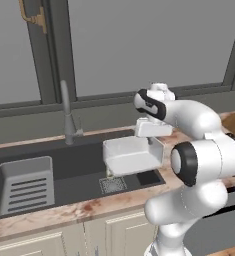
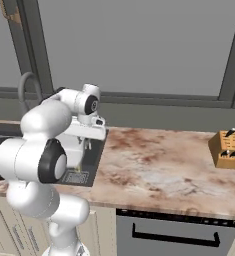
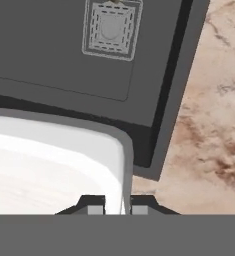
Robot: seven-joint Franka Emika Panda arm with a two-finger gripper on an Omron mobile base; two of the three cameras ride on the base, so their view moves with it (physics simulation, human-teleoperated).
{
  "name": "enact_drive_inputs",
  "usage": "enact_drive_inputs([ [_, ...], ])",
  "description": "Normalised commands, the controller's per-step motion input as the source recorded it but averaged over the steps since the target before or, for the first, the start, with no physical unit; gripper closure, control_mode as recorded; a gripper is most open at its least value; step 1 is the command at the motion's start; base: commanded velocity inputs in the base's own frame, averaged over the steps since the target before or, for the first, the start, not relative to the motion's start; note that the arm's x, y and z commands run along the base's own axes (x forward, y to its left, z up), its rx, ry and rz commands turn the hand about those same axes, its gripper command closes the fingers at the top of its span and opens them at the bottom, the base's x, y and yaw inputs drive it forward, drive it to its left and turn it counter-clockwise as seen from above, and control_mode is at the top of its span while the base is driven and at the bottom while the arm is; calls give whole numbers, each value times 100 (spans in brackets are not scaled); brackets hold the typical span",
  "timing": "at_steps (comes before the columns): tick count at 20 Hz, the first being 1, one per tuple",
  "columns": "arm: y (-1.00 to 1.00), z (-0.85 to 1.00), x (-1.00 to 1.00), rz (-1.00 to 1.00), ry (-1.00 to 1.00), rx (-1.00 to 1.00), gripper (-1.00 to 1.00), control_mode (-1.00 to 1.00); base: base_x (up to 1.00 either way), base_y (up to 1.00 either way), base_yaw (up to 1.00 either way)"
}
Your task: Pick the teapot and tupperware and place them in the sink. Then turn on the water.
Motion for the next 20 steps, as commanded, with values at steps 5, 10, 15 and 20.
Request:
enact_drive_inputs([
  [5, 8, -26, 0, -20, 0, -1, 100, -100, 0, 0, 0],
  [10, 23, -4, 0, -19, 0, -1, 100, -100, 0, 0, 0],
  [15, 42, -7, 0, -4, 0, -7, 100, -100, 0, 0, 0],
  [20, 7, -12, 9, 0, 0, -9, 100, -100, 0, 0, 0],
])
